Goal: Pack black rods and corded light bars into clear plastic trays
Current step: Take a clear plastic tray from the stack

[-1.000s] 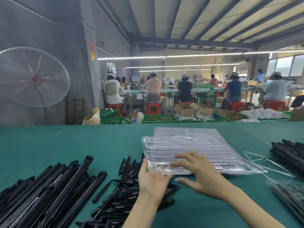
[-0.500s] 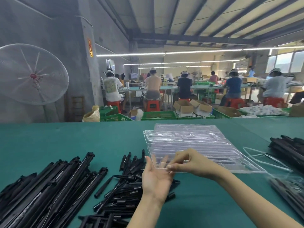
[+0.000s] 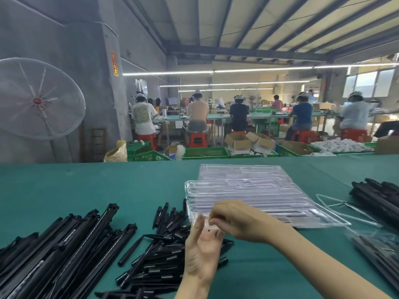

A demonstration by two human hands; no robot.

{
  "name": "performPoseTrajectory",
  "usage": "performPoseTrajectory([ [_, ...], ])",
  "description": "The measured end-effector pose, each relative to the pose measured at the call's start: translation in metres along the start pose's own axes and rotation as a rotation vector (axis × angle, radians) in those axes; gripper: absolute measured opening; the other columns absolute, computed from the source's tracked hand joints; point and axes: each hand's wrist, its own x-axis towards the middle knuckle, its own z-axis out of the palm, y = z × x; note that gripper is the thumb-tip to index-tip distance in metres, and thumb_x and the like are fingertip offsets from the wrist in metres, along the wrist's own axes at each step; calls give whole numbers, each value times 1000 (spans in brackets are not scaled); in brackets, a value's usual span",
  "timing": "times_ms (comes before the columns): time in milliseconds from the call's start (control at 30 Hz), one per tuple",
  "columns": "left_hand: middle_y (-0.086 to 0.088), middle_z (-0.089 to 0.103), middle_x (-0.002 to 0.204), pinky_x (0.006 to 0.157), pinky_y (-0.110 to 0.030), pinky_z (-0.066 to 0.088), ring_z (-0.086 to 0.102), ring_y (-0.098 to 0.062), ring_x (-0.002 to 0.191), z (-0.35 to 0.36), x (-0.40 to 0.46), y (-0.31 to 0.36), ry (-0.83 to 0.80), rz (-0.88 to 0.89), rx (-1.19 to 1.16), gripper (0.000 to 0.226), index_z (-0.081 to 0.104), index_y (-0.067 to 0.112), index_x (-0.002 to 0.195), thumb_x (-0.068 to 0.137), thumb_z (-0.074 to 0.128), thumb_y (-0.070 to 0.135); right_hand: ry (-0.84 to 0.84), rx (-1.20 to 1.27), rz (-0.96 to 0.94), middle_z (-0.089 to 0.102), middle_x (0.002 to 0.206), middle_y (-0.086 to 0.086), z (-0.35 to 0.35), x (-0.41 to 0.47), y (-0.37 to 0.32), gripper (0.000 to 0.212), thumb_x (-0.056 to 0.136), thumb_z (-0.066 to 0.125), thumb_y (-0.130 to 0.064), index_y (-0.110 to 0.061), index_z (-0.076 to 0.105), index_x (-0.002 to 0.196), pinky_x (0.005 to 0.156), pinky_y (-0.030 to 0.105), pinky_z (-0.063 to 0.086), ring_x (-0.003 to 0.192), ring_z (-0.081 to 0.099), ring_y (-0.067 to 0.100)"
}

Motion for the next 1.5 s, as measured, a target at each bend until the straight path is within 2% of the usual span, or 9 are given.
performPoseTrajectory([
  [233,-22,62,122,94,-43,51,64,-30,109,-6,13,-17,216,118,529,71,38,6,138,84,40,53,180,205,137,49,73,-17,30,5,4,17,97,49,-18,-13,56,82,63,12,35,68,46,-4],
  [400,-14,51,138,91,-36,53,63,-26,112,-11,22,-24,248,169,561,65,23,40,144,82,38,53,245,389,233,55,70,-14,31,12,5,22,95,52,-9,-16,57,75,55,8,40,61,55,-8],
  [733,-1,49,139,79,-33,58,65,-20,107,-17,19,-36,272,185,519,36,35,26,137,102,32,25,446,326,357,51,68,-9,-1,13,28,21,99,45,-10,-9,61,86,60,14,36,65,48,10],
  [867,-12,50,122,67,-51,57,66,-29,92,-8,30,-31,317,-112,326,40,36,33,134,100,39,11,279,-18,295,52,85,-2,1,9,29,16,103,32,-29,-19,40,93,66,36,35,72,48,20],
  [967,-23,60,96,63,-57,57,60,-32,75,7,36,-31,222,-328,268,29,44,12,127,100,33,10,54,-236,232,51,97,0,17,2,28,24,102,33,-39,-16,40,103,66,34,32,82,51,22],
  [1100,-16,61,76,51,-41,55,59,-27,58,5,45,-33,271,-215,304,70,19,36,145,93,31,-9,57,-201,178,52,115,0,16,-11,43,28,97,46,-31,-17,41,121,69,29,32,92,51,18],
  [1233,-21,68,99,61,-47,58,69,-36,75,1,50,-25,279,-175,405,74,27,49,139,93,48,-6,-10,-446,308,48,132,-2,8,-22,56,51,90,51,-20,-23,35,139,76,33,45,114,49,21],
  [1400,-22,70,103,54,-43,59,70,-40,81,-6,54,-24,358,-160,329,67,33,38,141,95,42,-9,415,-214,526,68,78,-14,-55,-6,80,40,89,55,-7,-33,61,118,53,22,49,68,62,9],
  [1500,-19,72,98,55,-43,59,70,-39,82,1,63,-16,305,-135,343,56,42,36,134,97,40,-5,523,-78,576,62,61,-18,-92,0,90,39,83,63,-7,-34,64,111,62,27,52,68,61,10],
])
